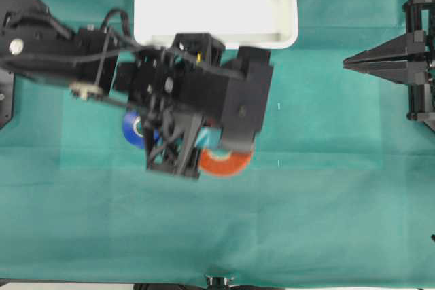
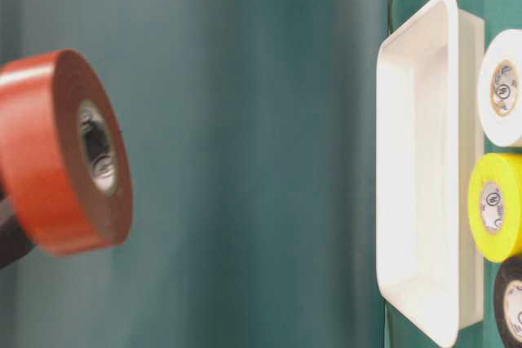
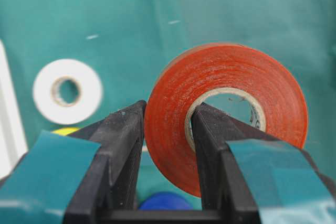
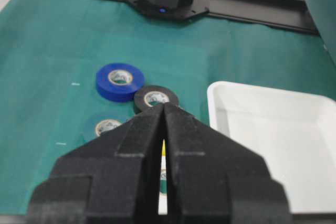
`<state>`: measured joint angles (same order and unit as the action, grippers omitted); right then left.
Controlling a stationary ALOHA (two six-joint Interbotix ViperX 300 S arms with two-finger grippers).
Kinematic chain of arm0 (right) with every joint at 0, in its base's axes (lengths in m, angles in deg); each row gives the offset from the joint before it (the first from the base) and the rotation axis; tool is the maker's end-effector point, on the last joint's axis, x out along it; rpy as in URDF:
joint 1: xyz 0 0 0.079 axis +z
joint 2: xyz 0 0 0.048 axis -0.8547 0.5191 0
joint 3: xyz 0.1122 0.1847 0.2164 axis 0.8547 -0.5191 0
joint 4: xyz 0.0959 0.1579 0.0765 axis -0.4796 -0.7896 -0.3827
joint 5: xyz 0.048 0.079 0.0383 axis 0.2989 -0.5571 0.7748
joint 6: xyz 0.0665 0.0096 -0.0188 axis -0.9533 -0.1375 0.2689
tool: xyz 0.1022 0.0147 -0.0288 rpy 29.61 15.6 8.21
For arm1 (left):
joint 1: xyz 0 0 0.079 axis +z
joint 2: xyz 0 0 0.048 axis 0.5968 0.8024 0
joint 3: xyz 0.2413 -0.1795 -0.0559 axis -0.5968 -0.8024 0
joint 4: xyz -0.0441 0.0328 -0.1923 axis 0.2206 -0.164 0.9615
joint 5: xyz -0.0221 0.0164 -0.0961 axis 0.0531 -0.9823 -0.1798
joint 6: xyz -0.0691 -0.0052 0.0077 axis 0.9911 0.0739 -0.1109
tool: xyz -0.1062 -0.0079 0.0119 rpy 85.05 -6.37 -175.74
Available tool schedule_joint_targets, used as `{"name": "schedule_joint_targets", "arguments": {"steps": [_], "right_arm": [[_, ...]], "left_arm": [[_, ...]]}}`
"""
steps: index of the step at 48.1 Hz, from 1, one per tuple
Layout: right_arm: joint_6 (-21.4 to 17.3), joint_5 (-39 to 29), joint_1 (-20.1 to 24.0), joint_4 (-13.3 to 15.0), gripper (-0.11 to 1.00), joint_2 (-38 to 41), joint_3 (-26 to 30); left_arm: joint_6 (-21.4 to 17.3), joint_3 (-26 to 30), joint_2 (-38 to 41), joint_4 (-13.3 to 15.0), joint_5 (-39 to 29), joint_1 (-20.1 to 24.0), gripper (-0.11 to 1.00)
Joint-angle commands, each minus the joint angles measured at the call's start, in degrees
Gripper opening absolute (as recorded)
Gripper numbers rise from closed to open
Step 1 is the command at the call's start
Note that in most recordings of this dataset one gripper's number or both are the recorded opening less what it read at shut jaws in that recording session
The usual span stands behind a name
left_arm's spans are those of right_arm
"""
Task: Pick up the tape from a random location and place it into the white case.
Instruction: 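Carry the orange-red roll with the left gripper over the white tray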
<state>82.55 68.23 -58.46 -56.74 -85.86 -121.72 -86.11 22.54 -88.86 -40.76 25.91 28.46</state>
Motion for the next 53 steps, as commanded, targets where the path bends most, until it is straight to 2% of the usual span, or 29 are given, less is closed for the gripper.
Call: {"name": "schedule_joint_targets", "arguments": {"steps": [1, 20, 32, 41, 53], "right_arm": [[-0.1, 0.3, 0.0, 0.0, 0.0, 0.4, 1.4], [-0.1, 0.3, 0.1, 0.0, 0.0, 0.4, 1.4], [-0.1, 0.1, 0.0, 0.0, 0.0, 0.4, 1.4], [-0.1, 0.0, 0.1, 0.1, 0.0, 0.3, 1.4], [0.0, 0.0, 0.1, 0.1, 0.0, 0.2, 1.4]], "left_arm": [[-0.4, 0.2, -2.5, -0.3, 0.3, 2.7, 0.24], [-1.5, -0.2, -3.1, -0.3, 0.1, 13.0, 0.24], [-1.6, -0.1, -3.3, -0.3, -0.5, 17.7, 0.24], [-1.6, -0.1, -3.3, -0.3, -1.1, 19.9, 0.24], [-1.6, -0.1, -3.3, -0.3, -1.1, 20.0, 0.24]]}}
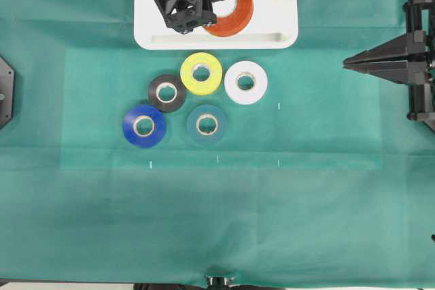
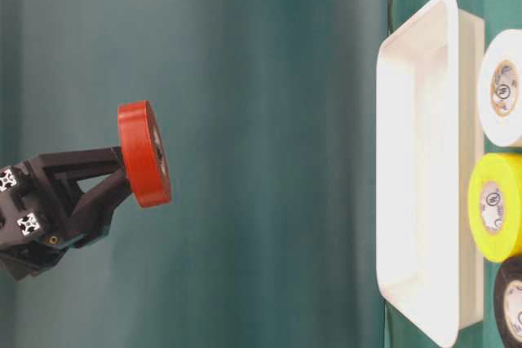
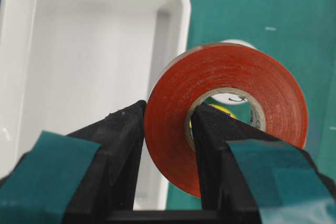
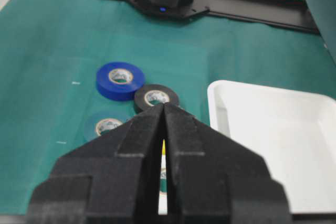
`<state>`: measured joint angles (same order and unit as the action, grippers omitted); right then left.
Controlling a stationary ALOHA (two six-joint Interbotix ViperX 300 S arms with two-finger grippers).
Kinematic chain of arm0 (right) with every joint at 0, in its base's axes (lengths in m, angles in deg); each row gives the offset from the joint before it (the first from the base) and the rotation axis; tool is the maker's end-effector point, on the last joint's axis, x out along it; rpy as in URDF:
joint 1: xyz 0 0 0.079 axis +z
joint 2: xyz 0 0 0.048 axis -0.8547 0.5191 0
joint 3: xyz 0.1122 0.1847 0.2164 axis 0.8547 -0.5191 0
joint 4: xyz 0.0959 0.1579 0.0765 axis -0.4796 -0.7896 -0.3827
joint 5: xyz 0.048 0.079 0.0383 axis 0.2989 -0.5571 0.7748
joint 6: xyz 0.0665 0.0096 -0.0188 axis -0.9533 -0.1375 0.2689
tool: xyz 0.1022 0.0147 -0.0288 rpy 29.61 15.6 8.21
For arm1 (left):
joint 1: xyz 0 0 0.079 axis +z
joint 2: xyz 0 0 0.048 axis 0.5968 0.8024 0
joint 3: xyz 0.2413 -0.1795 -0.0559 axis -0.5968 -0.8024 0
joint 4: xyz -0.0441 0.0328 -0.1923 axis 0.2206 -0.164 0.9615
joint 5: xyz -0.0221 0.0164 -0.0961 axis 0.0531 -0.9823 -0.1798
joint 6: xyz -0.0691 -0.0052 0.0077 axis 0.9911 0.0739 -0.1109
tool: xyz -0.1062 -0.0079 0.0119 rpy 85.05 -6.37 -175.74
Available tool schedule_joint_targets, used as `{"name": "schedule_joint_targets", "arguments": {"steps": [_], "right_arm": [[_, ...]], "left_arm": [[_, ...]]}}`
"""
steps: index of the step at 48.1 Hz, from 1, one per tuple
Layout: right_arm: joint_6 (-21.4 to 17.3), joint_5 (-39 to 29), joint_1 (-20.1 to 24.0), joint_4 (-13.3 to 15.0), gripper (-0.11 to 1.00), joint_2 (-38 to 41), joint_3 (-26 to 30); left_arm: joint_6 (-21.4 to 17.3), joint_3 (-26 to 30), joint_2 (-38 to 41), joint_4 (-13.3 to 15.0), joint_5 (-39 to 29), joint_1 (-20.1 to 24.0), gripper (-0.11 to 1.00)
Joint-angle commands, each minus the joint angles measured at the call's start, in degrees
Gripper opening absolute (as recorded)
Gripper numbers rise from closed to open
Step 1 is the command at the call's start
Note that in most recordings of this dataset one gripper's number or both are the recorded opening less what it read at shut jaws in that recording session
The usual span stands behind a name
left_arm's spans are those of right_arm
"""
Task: Pick up the tape from a random location and place it into the white case.
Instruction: 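Carry the orange-red roll with the left gripper over the white tray, then lower the roll into the tray and open the left gripper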
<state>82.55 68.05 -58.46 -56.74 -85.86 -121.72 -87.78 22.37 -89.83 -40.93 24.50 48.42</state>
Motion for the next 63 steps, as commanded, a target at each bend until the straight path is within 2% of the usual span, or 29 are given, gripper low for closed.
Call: {"name": "schedule_joint_targets", "arguments": {"steps": [1, 40, 49, 63], "right_arm": [[0.0, 0.2, 0.1, 0.1, 0.0, 0.3, 1.4], [0.0, 0.2, 0.1, 0.1, 0.0, 0.4, 1.4], [0.0, 0.2, 0.0, 0.1, 0.0, 0.4, 1.3], [0.0, 0.2, 0.1, 0.1, 0.0, 0.4, 1.3]], "left_arm": [[0.1, 0.1, -2.4, -0.1, 0.2, 0.1, 0.24], [0.1, -0.7, -2.0, -0.2, 0.2, 0.3, 0.24], [0.1, -4.5, -1.0, -0.2, 2.9, 1.3, 0.24], [0.0, -14.5, 1.1, -0.3, 14.2, 4.4, 0.24]]}}
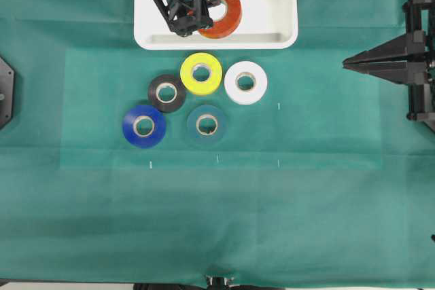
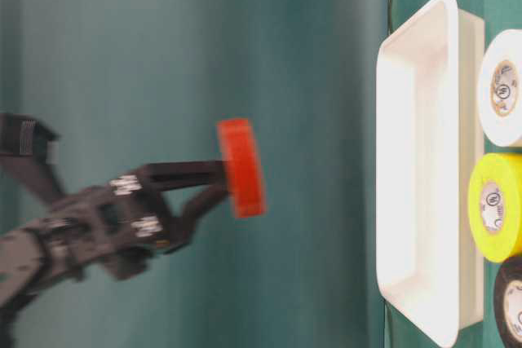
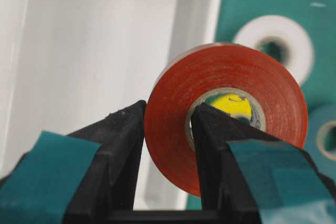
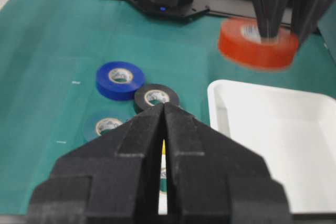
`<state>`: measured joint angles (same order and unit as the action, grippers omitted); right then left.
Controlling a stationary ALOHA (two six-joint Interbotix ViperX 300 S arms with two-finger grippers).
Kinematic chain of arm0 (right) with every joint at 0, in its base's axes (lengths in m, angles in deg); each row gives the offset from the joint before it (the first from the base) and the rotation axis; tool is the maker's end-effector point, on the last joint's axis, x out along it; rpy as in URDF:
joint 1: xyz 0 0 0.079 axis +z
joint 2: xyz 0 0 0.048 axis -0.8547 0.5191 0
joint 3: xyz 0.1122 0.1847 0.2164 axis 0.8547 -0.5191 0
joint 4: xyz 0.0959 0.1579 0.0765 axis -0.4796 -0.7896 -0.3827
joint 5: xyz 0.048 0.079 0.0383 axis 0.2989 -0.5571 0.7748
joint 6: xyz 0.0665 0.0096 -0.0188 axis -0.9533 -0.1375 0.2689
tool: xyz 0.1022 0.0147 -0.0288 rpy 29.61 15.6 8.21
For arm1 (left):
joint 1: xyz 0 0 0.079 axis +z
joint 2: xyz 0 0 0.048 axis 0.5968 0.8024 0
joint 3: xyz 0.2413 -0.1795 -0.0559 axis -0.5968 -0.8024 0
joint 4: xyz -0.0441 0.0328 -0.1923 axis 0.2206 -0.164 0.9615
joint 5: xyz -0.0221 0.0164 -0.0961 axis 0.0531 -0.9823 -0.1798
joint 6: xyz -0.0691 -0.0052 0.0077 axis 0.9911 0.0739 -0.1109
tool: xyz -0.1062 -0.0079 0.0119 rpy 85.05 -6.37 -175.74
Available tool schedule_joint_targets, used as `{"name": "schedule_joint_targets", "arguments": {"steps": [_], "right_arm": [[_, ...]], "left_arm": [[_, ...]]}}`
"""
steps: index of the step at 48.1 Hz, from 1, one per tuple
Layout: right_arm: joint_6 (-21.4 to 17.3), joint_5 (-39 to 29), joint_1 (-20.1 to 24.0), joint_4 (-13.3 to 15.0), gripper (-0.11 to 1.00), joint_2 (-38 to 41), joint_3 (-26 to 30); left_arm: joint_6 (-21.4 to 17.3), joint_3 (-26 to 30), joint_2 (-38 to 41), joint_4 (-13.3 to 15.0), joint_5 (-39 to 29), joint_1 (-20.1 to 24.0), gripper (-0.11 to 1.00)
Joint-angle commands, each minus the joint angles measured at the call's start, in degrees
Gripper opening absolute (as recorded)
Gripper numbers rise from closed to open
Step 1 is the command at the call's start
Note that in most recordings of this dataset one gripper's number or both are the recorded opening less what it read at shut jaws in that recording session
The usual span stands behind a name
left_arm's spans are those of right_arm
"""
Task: Pick up the tape from a random location and place it into the white case.
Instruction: 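Lower the roll into the tray and open the left gripper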
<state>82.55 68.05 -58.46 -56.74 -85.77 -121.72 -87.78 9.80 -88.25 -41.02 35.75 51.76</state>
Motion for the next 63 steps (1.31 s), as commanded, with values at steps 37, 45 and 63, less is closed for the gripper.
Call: {"name": "schedule_joint_targets", "arguments": {"steps": [37, 45, 63], "right_arm": [[0.3, 0.3, 0.1, 0.1, 0.0, 0.8, 1.1], [0.4, 0.3, 0.1, 0.1, 0.0, 0.8, 1.2], [0.4, 0.3, 0.1, 0.1, 0.0, 0.9, 1.2]], "left_arm": [[0.0, -10.4, 10.4, -0.2, 20.7, 9.9, 0.24], [0.0, -10.4, 11.3, -0.2, 21.8, 9.9, 0.24], [0.0, -10.2, 11.7, -0.2, 21.9, 9.9, 0.24]]}}
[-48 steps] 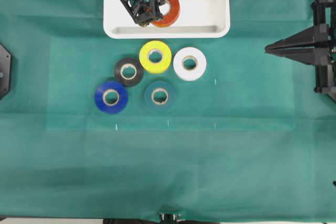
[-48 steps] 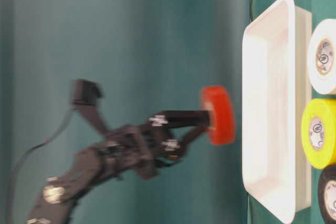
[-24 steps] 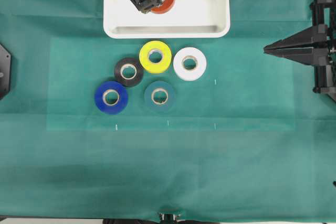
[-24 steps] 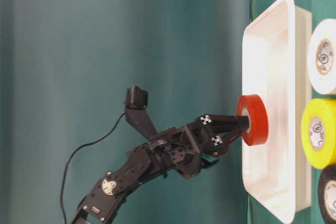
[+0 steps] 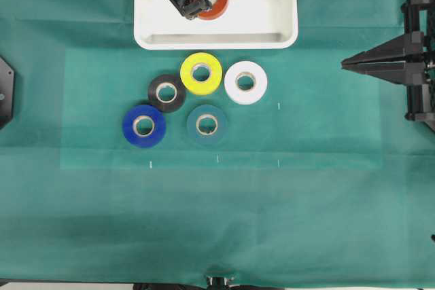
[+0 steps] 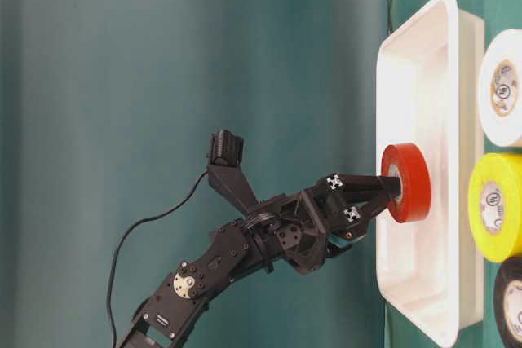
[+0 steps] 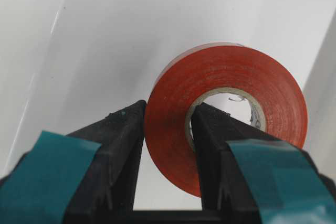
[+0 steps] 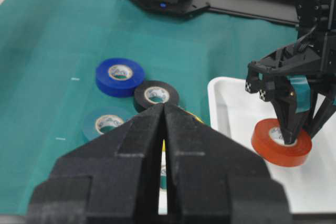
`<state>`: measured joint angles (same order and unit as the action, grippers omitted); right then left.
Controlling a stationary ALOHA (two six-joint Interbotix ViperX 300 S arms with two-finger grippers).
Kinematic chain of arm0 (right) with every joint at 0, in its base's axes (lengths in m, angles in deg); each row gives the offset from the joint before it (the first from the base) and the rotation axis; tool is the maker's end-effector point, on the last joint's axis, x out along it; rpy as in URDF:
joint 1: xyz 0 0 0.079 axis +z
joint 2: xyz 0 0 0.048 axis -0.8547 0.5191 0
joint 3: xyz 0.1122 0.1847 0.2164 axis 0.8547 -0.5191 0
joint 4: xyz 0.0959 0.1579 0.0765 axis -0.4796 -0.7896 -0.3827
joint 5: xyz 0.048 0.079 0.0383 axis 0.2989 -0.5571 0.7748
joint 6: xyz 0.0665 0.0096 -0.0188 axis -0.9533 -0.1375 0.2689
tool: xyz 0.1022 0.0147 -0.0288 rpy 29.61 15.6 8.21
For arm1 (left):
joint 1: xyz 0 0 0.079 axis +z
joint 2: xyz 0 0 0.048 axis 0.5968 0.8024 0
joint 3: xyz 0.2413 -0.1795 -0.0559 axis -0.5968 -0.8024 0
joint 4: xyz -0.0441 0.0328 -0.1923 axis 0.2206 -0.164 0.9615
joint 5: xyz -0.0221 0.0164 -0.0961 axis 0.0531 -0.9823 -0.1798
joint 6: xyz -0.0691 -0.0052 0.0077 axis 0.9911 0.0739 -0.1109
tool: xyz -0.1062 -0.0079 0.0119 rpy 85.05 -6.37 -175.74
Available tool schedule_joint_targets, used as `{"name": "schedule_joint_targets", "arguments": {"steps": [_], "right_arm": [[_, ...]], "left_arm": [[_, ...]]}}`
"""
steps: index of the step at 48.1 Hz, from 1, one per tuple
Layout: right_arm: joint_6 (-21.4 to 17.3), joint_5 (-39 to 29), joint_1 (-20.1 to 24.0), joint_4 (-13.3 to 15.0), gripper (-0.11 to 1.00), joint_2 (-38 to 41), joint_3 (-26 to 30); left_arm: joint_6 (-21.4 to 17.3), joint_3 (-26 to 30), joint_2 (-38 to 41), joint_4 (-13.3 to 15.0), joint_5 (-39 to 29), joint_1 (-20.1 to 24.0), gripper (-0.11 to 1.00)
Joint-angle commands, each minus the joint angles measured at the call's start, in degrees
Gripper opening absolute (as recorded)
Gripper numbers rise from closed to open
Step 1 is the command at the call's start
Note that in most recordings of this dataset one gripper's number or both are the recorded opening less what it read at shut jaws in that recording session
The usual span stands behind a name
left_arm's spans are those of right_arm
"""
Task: Pick up the tape from a random location and place it into the white case.
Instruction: 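Lower the roll into the tray and open the left gripper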
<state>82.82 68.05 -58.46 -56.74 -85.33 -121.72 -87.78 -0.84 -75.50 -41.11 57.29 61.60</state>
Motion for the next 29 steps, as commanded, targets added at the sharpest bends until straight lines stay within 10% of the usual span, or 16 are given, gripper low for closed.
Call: {"name": "schedule_joint_targets", "arguments": {"steps": [1, 5, 16, 29], "right_arm": [[0.1, 0.3, 0.1, 0.1, 0.0, 0.4, 1.2], [0.1, 0.3, 0.1, 0.1, 0.0, 0.4, 1.2], [0.1, 0.4, 0.1, 0.1, 0.0, 0.4, 1.2], [0.1, 0.4, 0.1, 0.1, 0.0, 0.4, 1.2]], "left_arm": [[0.0, 0.4, -1.0, -0.1, 0.4, 0.1, 0.24], [0.1, 0.4, -1.0, -0.1, 0.4, 0.1, 0.29], [0.0, 0.4, -1.1, -0.1, 0.0, -0.1, 0.92], [0.1, 0.4, -1.1, -0.1, -0.2, 0.0, 0.86]]}}
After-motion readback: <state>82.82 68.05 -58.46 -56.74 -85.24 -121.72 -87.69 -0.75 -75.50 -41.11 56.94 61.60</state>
